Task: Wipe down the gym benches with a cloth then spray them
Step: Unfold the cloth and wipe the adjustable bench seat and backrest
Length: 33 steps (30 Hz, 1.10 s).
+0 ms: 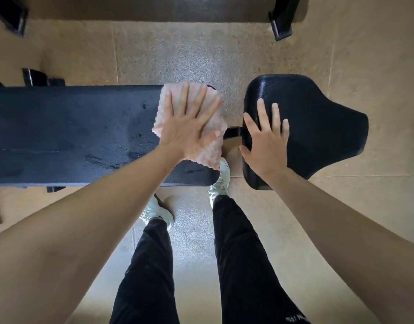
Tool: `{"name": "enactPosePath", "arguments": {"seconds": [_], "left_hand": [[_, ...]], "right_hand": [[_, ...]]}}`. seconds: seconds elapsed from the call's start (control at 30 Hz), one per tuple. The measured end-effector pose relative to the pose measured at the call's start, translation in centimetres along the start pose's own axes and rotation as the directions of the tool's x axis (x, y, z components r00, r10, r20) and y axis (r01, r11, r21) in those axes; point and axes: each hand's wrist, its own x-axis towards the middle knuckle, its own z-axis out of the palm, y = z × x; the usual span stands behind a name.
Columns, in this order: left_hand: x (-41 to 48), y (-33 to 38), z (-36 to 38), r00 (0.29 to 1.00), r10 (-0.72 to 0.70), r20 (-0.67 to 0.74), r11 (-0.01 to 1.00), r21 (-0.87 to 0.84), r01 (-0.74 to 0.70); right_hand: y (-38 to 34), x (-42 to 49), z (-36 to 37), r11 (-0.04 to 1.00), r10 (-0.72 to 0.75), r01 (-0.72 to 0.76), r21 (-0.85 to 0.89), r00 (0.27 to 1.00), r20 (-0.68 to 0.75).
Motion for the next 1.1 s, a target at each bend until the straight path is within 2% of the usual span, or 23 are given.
{"name": "enactPosePath", "arguments": {"seconds": [0.1, 0.27, 0.43, 0.67, 0.87, 1.1], "left_hand": [[-0.4, 0.4, 1.0, 0.999, -0.002, -0.039, 1.000, -0.001, 0.002], [-4.7, 1.7, 3.3, 0.995, 0.077, -0.062, 0.996, -0.035, -0.079], [-10.1, 2.5, 5.5, 0.992, 0.124, -0.033, 0.992, -0.027, -0.125], [-10.7, -0.7, 5.1, 0.970, 0.241, -0.028, 0.970, -0.012, -0.241], [-7.6, -7.1, 3.3, 0.985, 0.160, -0.059, 0.987, 0.004, -0.160], [-3.2, -11.4, 0.4, 0.997, 0.045, -0.070, 0.999, 0.003, -0.044]], "right_hand": [[-0.1, 0.1, 0.2, 1.000, 0.002, -0.002, 0.004, 1.000, 0.017], [-1.2, -0.2, -0.1, 0.998, 0.044, -0.045, 0.048, 0.998, 0.037], [-2.4, -1.5, -0.4, 0.991, 0.075, -0.081, 0.103, 0.995, 0.061], [-6.6, -4.9, 1.0, 0.928, 0.137, -0.120, 0.353, 0.990, -0.023], [-10.1, -5.9, 2.0, 0.748, 0.134, -0.124, 0.652, 0.990, 0.035], [-11.4, -5.5, 2.0, 0.762, 0.184, -0.163, 0.627, 0.982, 0.031]]}}
